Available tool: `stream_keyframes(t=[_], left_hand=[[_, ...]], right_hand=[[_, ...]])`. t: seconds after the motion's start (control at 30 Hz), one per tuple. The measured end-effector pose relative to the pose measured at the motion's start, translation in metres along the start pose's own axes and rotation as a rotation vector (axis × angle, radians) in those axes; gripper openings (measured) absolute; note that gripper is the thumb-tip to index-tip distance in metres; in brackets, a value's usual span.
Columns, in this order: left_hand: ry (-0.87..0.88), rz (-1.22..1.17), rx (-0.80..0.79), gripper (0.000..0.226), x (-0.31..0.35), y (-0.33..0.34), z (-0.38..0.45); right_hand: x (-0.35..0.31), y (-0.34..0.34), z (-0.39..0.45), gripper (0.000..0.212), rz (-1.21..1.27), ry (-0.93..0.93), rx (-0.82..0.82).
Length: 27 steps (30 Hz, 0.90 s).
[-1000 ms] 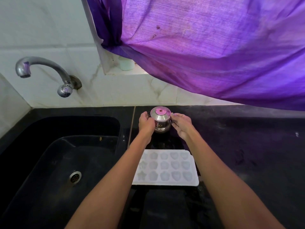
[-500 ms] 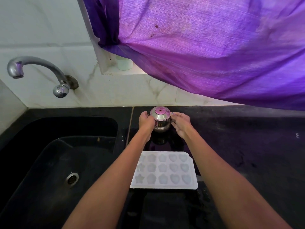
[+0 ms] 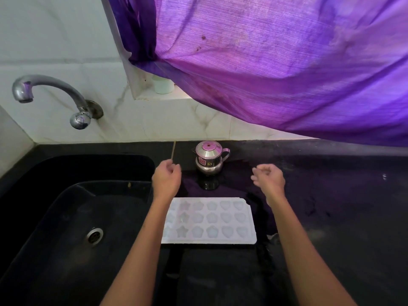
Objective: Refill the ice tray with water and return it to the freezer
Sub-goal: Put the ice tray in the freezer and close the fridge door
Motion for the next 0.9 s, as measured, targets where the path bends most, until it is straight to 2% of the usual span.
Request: stream_keyframes(t=[0.17, 0.27, 0.33, 0.4, 0.47, 0.63, 0.7, 0.77, 0.9], left_hand=[[-0.005, 0.336, 0.126, 0.046, -0.044, -0.031, -0.045], [-0.077, 0.371, 0.207, 0.048, -0.054, -0.042, -0.057], [-0.129, 0.359, 0.227, 0.038, -0.056, -0.048, -0.063], [-0.178, 0.336, 0.232, 0.007, -0.060, -0.053, -0.064], [-0.228, 0.324, 0.210, 0.021, -0.064, -0.055, -0.064], [-0.319, 0.153, 0.051, 0.028, -0.078, -0.057, -0.062], [-0.340, 0.085, 0.035, 0.020, -0.083, -0.058, -0.061], [-0.369, 0.043, 0.045, 0.018, -0.088, -0.063, -0.061], [-0.422, -0.051, 0.065, 0.014, -0.100, -0.083, -0.069]], right_hand=[[0.028, -0.030, -0.038, 0.014, -0.243, -0.015, -0.088], [0.035, -0.039, -0.055, 0.023, -0.448, -0.059, -0.139], [0.039, -0.043, -0.064, 0.026, -0.546, -0.076, -0.153], [0.041, -0.044, -0.072, 0.026, -0.583, -0.091, -0.161], [0.038, -0.045, -0.077, 0.024, -0.591, -0.084, -0.174], [0.038, -0.047, -0.087, 0.019, -0.498, -0.046, -0.172], [0.040, -0.049, -0.089, 0.011, -0.395, 0.021, -0.147], [0.043, -0.048, -0.093, 0.013, -0.321, 0.061, -0.131], [0.043, -0.042, -0.107, 0.011, -0.259, 0.048, -0.135]])
Point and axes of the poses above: each hand's wrist, its own z-axis towards the middle knuckle, its own y-axis out of the palm, x = y × z, the point moved 1 cm from there along z, towards the middle knuckle, and after that the axes turned 13 degrees about x, right-handed, at the moved point
